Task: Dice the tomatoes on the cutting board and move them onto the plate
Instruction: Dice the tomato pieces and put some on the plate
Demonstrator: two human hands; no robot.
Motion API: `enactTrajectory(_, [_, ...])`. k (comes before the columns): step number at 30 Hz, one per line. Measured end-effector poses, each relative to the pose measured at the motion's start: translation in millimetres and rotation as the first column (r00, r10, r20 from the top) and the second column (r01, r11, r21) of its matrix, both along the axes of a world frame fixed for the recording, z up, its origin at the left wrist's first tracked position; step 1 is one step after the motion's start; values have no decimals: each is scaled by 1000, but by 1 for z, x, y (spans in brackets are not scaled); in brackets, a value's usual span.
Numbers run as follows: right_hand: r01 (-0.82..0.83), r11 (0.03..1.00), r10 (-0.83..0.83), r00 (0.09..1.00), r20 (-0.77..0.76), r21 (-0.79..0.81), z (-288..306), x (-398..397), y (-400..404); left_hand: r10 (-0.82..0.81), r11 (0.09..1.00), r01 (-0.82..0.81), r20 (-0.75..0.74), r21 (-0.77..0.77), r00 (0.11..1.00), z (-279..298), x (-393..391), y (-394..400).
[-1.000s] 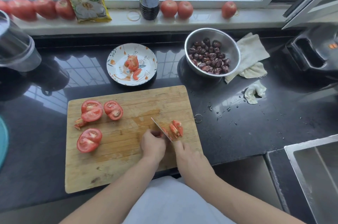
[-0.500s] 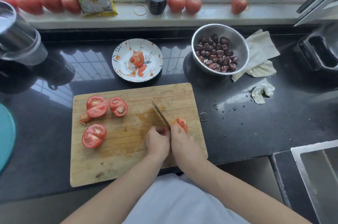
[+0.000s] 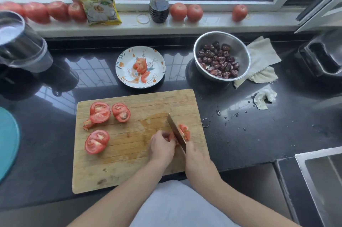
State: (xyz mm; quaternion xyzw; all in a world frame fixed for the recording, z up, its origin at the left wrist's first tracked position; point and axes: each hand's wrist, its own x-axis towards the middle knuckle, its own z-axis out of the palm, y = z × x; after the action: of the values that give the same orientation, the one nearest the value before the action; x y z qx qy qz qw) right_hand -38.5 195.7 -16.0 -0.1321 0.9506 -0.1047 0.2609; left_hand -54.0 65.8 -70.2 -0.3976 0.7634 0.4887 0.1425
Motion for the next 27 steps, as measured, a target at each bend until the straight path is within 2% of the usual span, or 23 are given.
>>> enactTrajectory(3, [0,999,-1,1000,9,51,4,-1,-5,-23,1000,23,-4,-11,1000,-1,0,2])
enactTrajectory(8, [90,994,-90,996,14,-56,0,-41,-40,-18,1000,19,7,-10,1000,-1,-2,1])
enactTrajectory(11, [141,985,-138,990,39,-96,0,-36,-25,-6,1000,6,13,-13,1000,-1,-1,2])
enactTrajectory(15, [93,996,-92,994,58,-13,2,-1,-2,1,1000,0,9,-22,1000,-2,0,3])
enactTrajectory(18, [129,987,-129,992,0,-91,-8,-14,-6,25,1000,-24,10,-4,1000,-1,1,4])
enactTrajectory(22, [124,984,-128,992,-21,-131,-14,-25,-7,152,976,-149,-9,160,988,0,4,3])
enactTrajectory(25, [130,979,-134,991,-13,-157,-9,-13,0,276,900,-264,13,347,961,1,7,2])
enactTrajectory(27, [129,975,-128,992,16,-181,-6,-13,0,314,863,-292,14,412,949,1,9,4])
